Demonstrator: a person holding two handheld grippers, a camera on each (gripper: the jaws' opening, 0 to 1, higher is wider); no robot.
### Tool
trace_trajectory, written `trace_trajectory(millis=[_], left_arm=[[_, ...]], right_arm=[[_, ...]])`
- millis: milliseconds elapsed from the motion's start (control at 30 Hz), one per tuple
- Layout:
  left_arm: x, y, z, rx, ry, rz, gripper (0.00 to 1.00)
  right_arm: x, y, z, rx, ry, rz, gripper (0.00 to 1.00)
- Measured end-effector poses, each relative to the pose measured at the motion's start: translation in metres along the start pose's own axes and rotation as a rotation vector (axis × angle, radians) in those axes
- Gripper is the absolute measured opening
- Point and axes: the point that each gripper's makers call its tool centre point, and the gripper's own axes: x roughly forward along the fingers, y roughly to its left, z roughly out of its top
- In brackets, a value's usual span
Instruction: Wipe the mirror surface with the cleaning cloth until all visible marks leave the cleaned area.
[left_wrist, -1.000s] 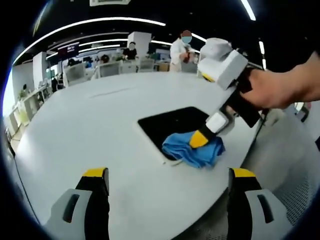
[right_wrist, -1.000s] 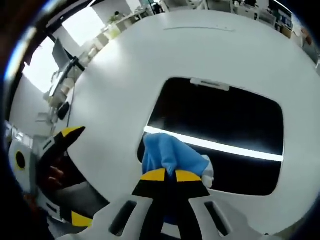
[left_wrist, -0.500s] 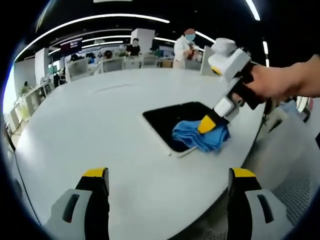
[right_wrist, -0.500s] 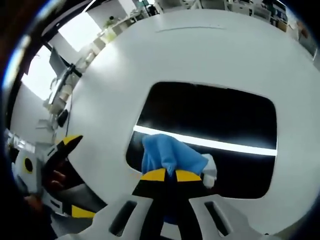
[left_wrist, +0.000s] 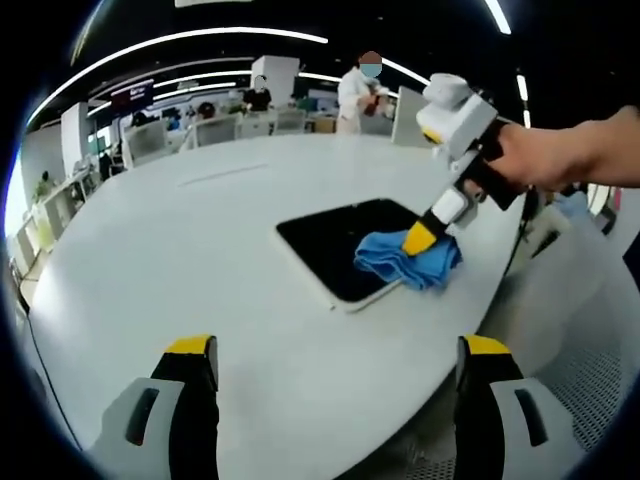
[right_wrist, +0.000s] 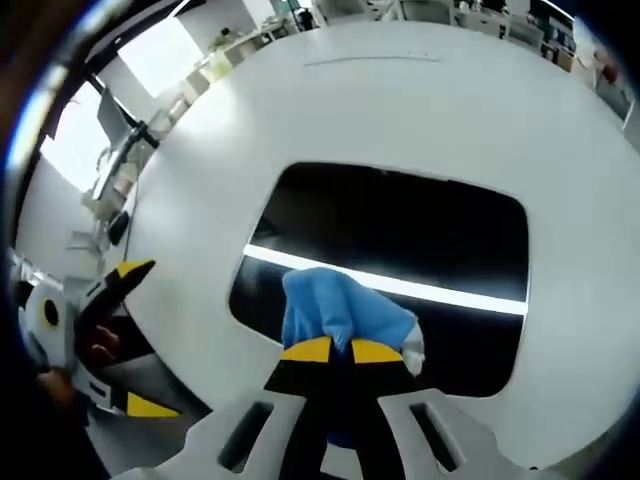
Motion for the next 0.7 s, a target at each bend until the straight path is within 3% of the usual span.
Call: trace_trajectory(millis=[333, 700], left_arm=[[0.000, -0.004, 0.003, 0.003, 0.011, -0.002, 0.99], [0.001, -0.004, 0.005, -0.009, 0.008, -0.008, 0.99]], right_arm=[[-0.001, -0.001, 0.000, 0.005, 0.005, -0.008, 0.00], [0.005, -0.007, 0.013, 0.022, 0.000, -0.020, 0.00]])
